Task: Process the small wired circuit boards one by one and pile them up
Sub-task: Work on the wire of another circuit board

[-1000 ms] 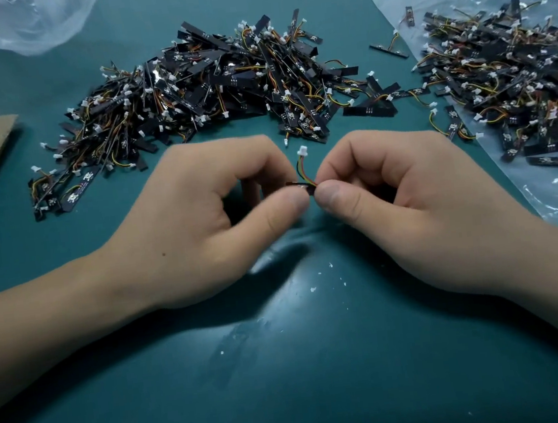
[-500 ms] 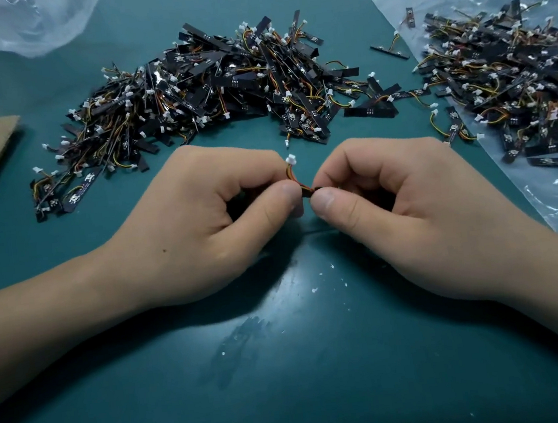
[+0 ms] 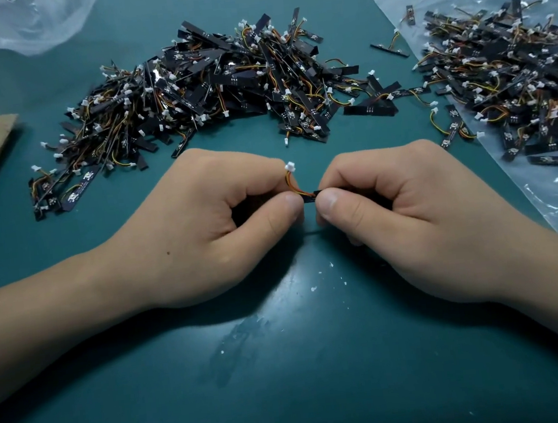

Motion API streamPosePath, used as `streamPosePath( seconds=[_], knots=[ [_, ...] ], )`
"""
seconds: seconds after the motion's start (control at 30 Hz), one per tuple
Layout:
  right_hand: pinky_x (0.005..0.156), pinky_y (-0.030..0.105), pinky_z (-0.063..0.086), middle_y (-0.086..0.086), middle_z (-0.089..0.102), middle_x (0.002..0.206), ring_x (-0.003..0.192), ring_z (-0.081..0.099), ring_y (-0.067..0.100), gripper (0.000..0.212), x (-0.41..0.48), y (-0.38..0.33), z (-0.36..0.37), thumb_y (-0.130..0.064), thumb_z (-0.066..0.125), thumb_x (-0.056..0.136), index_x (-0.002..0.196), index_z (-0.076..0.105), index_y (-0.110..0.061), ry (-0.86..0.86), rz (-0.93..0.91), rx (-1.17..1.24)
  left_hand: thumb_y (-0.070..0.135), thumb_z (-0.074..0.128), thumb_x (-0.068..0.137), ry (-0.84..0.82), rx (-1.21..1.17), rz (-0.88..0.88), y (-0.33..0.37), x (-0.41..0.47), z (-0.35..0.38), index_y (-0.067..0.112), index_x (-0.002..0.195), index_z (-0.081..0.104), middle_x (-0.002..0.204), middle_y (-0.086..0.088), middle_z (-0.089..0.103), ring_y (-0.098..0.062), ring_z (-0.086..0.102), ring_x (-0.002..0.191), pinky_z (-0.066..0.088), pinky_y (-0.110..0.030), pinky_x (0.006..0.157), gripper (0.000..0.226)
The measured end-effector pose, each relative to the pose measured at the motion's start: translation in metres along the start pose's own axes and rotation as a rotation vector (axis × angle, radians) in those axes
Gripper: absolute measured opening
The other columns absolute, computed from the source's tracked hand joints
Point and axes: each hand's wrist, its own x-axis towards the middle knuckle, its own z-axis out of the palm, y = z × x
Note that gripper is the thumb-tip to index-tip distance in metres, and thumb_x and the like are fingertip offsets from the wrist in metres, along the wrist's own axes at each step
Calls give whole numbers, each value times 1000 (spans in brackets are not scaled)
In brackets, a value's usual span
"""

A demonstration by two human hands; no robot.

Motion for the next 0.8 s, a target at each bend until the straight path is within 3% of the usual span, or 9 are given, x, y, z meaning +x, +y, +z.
streamPosePath(
  seconds=[0.57,0.7,0.8],
  knots=[
    [61,40,48,-6,63,67,65,59,17,23,-1,-1,1,-42,53,96,81,64,-28,11,0,-28,28,58,88,9,27,-23,6,-2,2,5,86,76,69,12,55,-7,51,65,35,-21,66,29],
    [59,37,45,-8,61,65,65,57,18,22,0,-1,1,-43,52,96,80,63,-32,3,-4,-41,27,56,88,11,65,-21,6,-2,3,4,89,76,72,11,53,-12,49,67,34,-27,69,30],
    [58,33,40,-10,58,63,64,56,17,22,1,-1,2,-44,53,95,80,63,-32,5,-6,-46,28,57,88,7,62,-21,5,-2,2,5,91,76,73,14,52,-6,49,68,34,-25,69,30]
  ],
)
